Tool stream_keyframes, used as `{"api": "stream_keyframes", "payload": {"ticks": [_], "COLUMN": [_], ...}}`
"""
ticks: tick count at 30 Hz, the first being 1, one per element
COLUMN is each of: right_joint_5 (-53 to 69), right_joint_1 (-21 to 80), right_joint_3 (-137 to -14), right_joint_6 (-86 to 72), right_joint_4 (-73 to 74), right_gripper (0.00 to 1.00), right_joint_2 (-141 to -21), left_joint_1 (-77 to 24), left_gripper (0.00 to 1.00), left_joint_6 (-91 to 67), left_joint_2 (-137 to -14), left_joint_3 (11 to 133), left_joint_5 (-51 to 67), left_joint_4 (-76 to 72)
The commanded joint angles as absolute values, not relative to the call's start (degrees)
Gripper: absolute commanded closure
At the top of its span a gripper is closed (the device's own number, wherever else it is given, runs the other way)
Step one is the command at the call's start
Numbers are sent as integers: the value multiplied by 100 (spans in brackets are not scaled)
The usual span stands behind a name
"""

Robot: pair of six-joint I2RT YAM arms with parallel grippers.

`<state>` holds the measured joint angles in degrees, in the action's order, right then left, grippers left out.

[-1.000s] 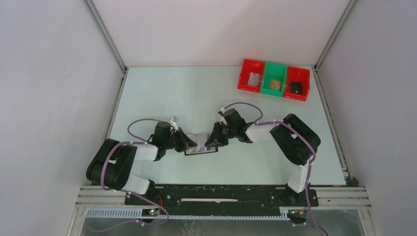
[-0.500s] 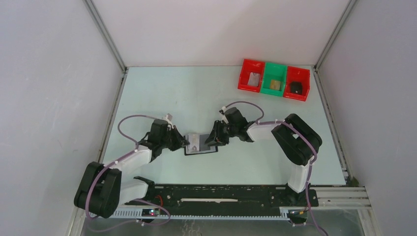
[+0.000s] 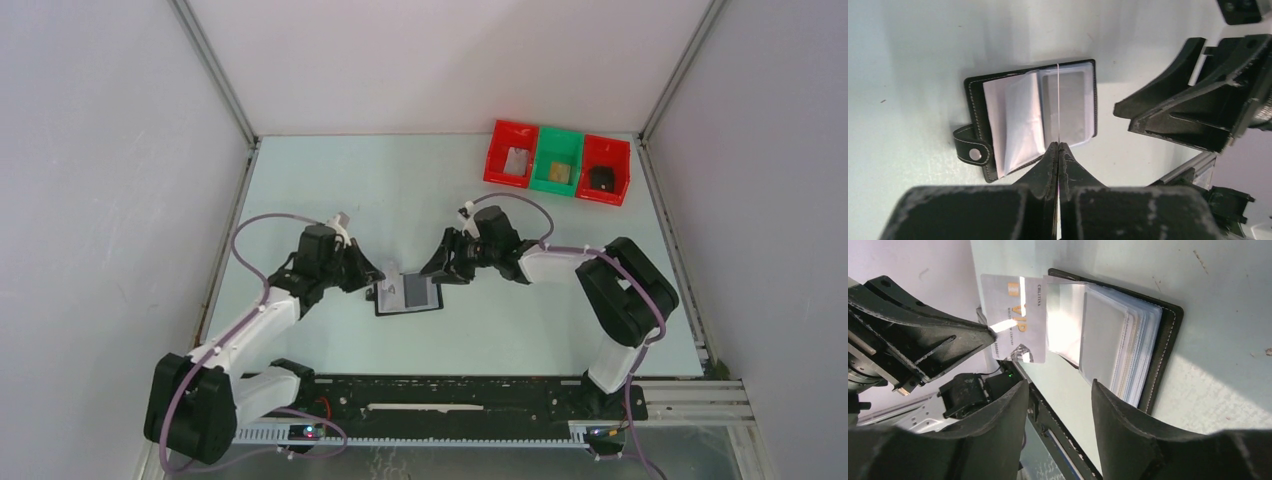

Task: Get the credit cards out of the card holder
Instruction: Place the credit card in the storage box.

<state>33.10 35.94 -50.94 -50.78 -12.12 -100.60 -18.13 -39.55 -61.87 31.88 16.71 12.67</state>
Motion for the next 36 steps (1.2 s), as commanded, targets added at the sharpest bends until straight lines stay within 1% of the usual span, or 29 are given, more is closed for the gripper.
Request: {"api": "stream_keyframes", "payload": {"ticks": [1, 6, 10, 14, 19, 24, 26, 28, 32, 36], "right_joint_5": [3946, 4498, 4814, 4919, 4852, 4925, 4947, 4944, 4927, 4882], "right_joint_1": [3497, 3371, 3271, 3317, 3400, 3482, 3531, 3551, 3559, 3568], "right_joint_3": [-4855, -4566, -4337, -4298, -4329, -4456, -4493, -4500, -4499, -4500], "right_joint_6": [-5448, -6235, -7159, -7877, -8156, -8224, -8262, -8298, -8402, -8485], "right_joint_4": [-2151, -3340, -4835, -6148, -6880, -7035, -7174, -7278, -7459, -7572], "right_gripper": [39, 34, 30, 29, 29, 30, 34, 39, 59, 73], "right_joint_2": [-9781, -9874, -10200, -10528, -10727, -10829, -10845, -10846, -10841, -10791], "left_joint_1": [-1764, -1665, -1574, -1512, -1503, -1496, -1494, -1494, -1494, -1494], "left_gripper": [100, 100, 100, 100, 100, 100, 100, 100, 100, 100], "left_joint_6": [-3797, -3836, -3972, -4194, -4410, -4871, -4886, -4878, -4869, -4852], "left_joint_2": [-5794, -5546, -5449, -5271, -5222, -5125, -5125, -5139, -5158, -5187], "left_joint_3": [3587, 3857, 3999, 3996, 3894, 3608, 3587, 3580, 3575, 3531], "left_joint_5": [2038, 2353, 2756, 3155, 3584, 3902, 3910, 3898, 3895, 3878], "left_joint_4": [1567, 1711, 1696, 1508, 1242, 622, 592, 588, 580, 580]}}
